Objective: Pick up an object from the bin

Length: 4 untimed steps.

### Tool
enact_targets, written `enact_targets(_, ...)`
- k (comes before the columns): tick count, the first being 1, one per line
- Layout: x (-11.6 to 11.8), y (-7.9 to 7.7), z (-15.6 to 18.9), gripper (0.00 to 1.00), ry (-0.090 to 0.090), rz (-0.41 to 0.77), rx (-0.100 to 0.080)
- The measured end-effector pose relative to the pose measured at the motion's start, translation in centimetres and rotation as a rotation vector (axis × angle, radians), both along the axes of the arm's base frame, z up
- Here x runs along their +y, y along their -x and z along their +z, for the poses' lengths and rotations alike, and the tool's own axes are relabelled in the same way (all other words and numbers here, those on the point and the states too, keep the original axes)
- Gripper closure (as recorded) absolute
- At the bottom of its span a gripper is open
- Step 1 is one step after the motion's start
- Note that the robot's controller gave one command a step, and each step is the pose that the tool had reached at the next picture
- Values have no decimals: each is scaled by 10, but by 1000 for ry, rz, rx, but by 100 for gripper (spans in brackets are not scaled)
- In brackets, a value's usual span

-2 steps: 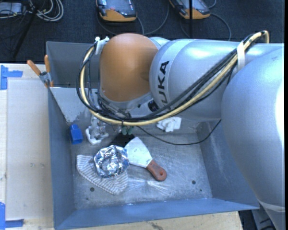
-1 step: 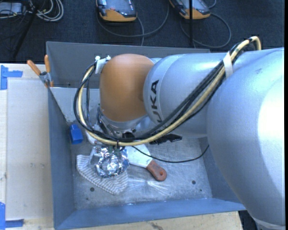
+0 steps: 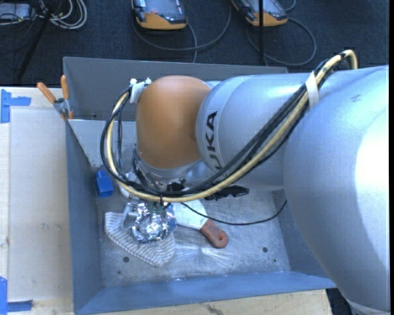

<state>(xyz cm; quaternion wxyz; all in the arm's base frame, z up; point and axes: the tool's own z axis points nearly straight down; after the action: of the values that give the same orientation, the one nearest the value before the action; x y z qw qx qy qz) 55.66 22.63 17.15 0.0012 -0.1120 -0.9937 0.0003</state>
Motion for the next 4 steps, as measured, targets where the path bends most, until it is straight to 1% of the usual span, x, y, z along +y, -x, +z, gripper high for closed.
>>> enact_targets(1,-18,7,-93,100,-8,-64,-1)
enact_targets(2,-18,7,-93,100,-8,-64,-1)
enact_targets(3,-24,16,-49,100,2,-79,4)
enact_targets(4,-23,13,3,100,-1,-80,-3)
